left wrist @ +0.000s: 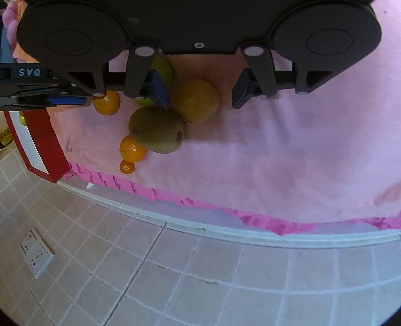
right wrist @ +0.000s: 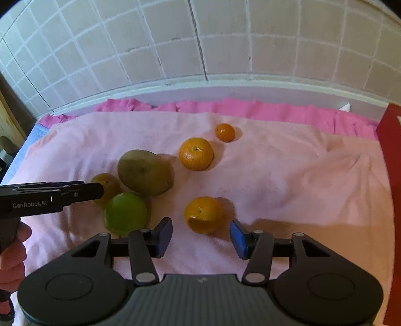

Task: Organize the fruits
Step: 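Move both open tools back over the fruit on the cloth, then grasp a potato with the left tool while the right tool grasps an orange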

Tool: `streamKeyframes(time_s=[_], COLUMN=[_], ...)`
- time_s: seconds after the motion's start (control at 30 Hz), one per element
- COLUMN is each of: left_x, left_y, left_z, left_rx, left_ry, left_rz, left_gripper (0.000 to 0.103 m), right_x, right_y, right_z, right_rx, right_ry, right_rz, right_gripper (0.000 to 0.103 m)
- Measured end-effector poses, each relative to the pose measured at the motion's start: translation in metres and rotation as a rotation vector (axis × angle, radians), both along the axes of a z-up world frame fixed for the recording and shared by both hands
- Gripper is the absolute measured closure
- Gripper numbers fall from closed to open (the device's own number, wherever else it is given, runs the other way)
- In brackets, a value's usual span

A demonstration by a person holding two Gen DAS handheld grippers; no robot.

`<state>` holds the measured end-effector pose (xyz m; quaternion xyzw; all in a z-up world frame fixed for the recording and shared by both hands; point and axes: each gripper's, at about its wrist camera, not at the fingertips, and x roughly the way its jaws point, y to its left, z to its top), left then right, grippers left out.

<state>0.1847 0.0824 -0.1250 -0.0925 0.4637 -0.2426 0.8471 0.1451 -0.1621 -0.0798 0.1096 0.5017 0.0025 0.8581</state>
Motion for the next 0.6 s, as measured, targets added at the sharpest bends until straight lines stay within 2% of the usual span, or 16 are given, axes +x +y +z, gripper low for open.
streamKeyframes(time_s=[0.1,0.2,0.33,0.47,0.53,0.6], left_x=[0.003,0.006,0.008,0.009,0.007,0.006], left_y=[-0.005,-0.01,-0.011,-0.014,-0.015,-0.017], left_z=[-0.008,-0.011,-0.012,-0.012,-0.012,-0.01], left_rx=[-0.008,-0.005,0.002,0.011,0.018,0.028], left_ry=[0.028,0.036,0.037,0.026,0.016,0.006], left_rz=[-0.011,-0.009,-0.004,0.0,-0.005,-0.009], left_gripper=[0.046,0.046,0.053,0.055,0.056,0.057], right_x=[0.009,0.015,0.022,0.025,0.025,0.025], right_y=[-0.002,-0.003,-0.003,-0.003,-0.002,0.0], right_z=[-0.007,-0.012,-0.017,-0.018,-0.018,-0.018], right_rx=[0.009,0.016,0.026,0.03,0.017,-0.008], right_ry=[0.012,0.023,0.031,0.029,0.03,0.04], right_rz=[0.003,0.011,0.014,0.021,0.03,0.049], right_gripper=[0.049,0.049,0.049,0.05,0.054,0.061])
